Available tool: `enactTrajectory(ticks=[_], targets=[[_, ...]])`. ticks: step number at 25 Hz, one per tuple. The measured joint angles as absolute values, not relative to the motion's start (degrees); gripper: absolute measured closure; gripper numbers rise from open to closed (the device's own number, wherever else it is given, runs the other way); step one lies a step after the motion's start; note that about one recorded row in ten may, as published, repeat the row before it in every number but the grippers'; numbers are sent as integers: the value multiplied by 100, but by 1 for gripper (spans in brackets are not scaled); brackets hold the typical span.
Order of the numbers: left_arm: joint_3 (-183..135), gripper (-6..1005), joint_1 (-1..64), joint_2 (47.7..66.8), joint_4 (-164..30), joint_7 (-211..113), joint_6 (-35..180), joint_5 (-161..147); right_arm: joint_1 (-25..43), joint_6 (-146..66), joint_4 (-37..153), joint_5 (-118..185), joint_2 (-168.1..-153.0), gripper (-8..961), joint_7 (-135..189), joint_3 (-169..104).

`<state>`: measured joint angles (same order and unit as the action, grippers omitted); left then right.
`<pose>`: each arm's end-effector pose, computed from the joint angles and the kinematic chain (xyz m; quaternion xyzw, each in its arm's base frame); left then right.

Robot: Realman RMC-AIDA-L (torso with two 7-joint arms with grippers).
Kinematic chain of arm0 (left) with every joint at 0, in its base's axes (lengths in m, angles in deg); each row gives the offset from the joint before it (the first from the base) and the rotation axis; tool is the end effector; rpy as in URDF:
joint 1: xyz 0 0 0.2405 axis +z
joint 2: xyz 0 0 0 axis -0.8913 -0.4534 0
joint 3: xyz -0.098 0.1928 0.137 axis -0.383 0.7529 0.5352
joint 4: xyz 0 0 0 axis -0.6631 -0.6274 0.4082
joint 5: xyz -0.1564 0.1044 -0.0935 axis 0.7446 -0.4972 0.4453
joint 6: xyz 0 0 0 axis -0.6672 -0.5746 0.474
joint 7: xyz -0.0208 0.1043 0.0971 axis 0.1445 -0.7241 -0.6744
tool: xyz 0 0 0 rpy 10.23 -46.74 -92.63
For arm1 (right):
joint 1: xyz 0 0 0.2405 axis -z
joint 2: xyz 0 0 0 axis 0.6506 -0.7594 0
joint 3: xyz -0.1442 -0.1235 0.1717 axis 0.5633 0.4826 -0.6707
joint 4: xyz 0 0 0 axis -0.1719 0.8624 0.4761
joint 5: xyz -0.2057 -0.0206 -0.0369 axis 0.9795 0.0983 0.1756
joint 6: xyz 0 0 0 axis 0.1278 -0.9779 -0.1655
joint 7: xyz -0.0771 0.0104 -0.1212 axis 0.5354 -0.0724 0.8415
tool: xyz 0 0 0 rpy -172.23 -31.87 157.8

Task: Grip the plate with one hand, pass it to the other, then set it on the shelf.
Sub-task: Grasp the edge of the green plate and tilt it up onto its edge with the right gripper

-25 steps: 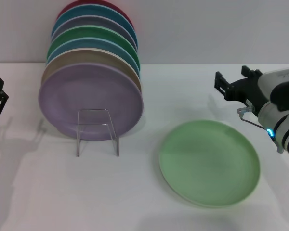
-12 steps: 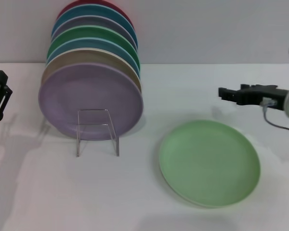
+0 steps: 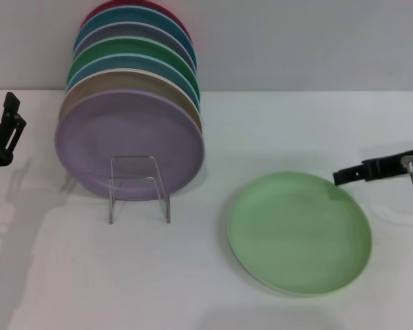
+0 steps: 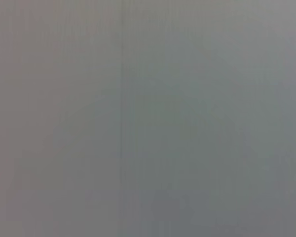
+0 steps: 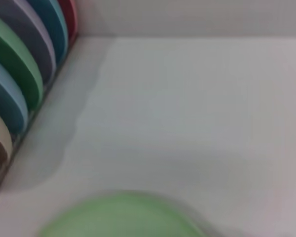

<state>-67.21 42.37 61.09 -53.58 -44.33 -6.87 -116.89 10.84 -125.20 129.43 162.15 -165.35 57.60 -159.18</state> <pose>-0.3051 0.2956 0.0082 -0.6467 -0.1319 -0.3971 0.6377 0.2530 0.3769 0.0471 -0.8069 0.5282 -0.0075 0.2644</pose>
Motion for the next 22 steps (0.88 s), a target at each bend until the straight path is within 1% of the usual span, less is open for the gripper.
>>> enactTrajectory(ticks=[10,22], targets=[[-6837,156,4159,6110,-5332,-4433,-587,-11689,752,-13174,12547,16584,-16439,260,5653,-16240],[-6854,156,4167,6109,-5331,-4433,-584,-11689,686,-13098,12039,16647,-16419,259,5689,-16229]])
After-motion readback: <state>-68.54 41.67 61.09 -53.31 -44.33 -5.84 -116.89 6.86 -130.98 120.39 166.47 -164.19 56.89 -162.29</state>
